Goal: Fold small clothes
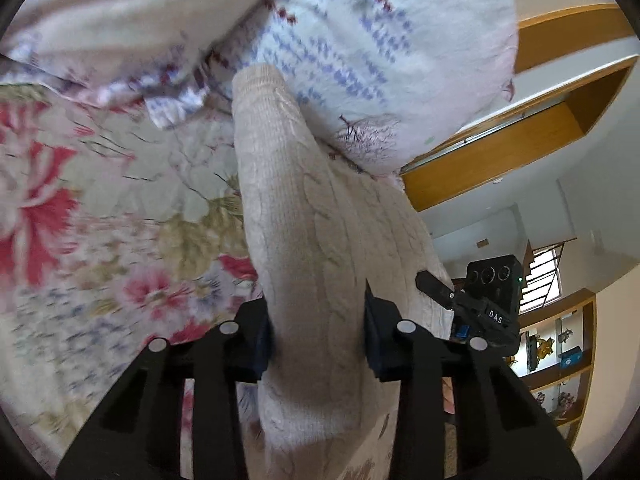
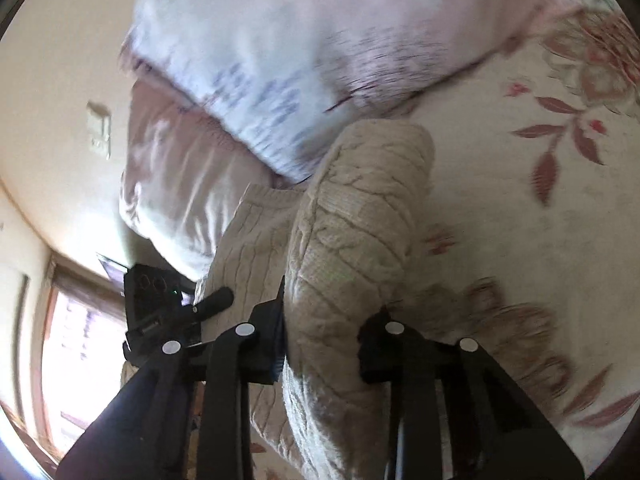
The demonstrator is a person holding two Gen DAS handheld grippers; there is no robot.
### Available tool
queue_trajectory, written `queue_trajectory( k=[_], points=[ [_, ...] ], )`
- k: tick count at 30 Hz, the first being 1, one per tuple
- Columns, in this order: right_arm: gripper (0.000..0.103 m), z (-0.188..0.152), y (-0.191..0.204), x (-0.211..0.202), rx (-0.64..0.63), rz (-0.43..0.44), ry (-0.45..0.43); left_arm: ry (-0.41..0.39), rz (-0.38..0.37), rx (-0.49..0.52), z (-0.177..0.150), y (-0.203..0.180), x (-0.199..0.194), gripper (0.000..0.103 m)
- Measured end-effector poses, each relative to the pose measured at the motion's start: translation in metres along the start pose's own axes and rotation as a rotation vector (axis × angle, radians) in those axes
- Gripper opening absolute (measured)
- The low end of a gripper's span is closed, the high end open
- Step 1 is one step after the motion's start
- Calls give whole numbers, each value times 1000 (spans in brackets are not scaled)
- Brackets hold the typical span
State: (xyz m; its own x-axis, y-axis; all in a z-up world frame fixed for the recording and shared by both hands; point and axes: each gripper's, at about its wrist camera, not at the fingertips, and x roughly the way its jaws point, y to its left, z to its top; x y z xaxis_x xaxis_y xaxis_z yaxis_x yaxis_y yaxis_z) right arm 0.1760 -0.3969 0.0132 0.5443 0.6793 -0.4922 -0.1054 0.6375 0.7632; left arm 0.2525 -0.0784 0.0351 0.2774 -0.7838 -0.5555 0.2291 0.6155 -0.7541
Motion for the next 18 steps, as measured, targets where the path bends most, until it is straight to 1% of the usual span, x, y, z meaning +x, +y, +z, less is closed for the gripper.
queue_trajectory(
  k=[4,6,8,9,10,11,12,13,14,16,18],
  points=[
    [26,-6,30,24,-34,54,12,-38,10,-25,-6,18,-47,36],
    [25,-10,44,39,-66,65,16,-58,24,-44,-11,31,-71,36],
    [22,-16,56,54,-103,57,23,-77,54,-61,-13,44,-91,37],
    [21,-21,60,66,-121,34,25,-85,80,-76,-13,57,-100,38],
    [21,-24,60,77,-129,7,42,-93,112,-94,-14,69,-105,39],
    [21,-27,59,93,-129,-25,79,-94,140,-106,-13,78,-107,40],
    [22,-30,56,104,-126,-61,105,-84,165,-137,-13,94,-104,42],
    [25,-32,52,115,-120,-100,127,-71,155,-171,-14,105,-101,44],
    [25,-33,49,117,-104,-89,129,-70,127,-207,-15,116,-99,46],
    [25,-30,46,110,-65,-65,118,-81,118,-204,-15,117,-100,52],
    [30,-28,43,99,-54,-63,85,-99,167,-166,-12,112,-104,55]
  ],
)
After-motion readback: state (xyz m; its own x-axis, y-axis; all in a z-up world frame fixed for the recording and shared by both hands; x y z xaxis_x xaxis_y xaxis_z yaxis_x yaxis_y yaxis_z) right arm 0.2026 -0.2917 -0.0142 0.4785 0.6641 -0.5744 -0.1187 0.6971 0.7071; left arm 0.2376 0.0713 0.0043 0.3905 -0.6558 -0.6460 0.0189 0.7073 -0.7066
